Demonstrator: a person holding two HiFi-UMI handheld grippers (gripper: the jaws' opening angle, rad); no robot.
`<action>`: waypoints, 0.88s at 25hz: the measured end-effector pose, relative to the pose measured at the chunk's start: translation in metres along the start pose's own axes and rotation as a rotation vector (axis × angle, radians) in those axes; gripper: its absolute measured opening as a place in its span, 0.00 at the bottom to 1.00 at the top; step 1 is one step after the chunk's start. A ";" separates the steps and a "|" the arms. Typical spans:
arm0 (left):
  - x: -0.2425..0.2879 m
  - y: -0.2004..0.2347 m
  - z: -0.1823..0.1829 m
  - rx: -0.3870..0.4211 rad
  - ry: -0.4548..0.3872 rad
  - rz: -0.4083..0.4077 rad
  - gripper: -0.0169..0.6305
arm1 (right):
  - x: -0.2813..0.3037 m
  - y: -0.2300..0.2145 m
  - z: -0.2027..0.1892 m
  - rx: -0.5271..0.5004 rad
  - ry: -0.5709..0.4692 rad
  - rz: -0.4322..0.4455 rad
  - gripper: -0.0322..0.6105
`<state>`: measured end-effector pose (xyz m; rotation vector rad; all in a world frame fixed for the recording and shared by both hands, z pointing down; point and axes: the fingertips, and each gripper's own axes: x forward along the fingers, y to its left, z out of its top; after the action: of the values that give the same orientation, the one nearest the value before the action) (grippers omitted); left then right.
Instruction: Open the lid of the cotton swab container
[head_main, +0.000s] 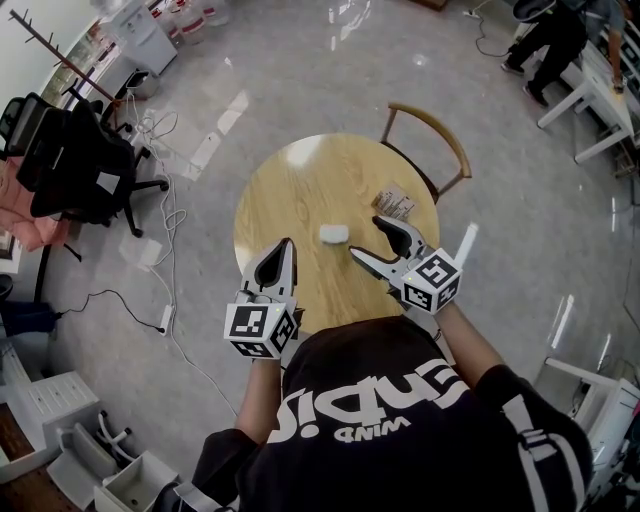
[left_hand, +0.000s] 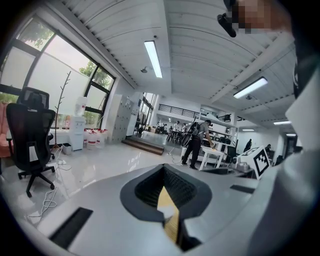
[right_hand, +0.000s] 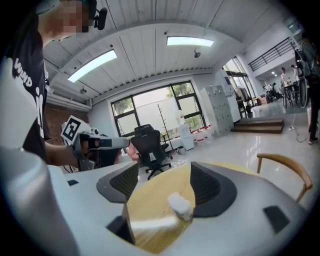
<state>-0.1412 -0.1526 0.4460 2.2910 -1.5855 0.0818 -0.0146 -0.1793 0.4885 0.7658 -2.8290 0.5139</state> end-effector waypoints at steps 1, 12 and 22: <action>0.000 0.000 0.000 0.002 0.001 0.000 0.04 | 0.003 -0.001 -0.004 -0.001 0.015 0.009 0.52; 0.004 -0.009 -0.003 0.012 0.016 0.005 0.04 | 0.026 -0.008 -0.062 -0.051 0.160 0.085 0.52; 0.001 -0.013 -0.006 0.010 0.025 0.028 0.04 | 0.048 -0.026 -0.113 -0.119 0.284 0.094 0.52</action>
<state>-0.1280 -0.1478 0.4487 2.2667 -1.6085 0.1258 -0.0343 -0.1804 0.6126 0.4962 -2.6112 0.4255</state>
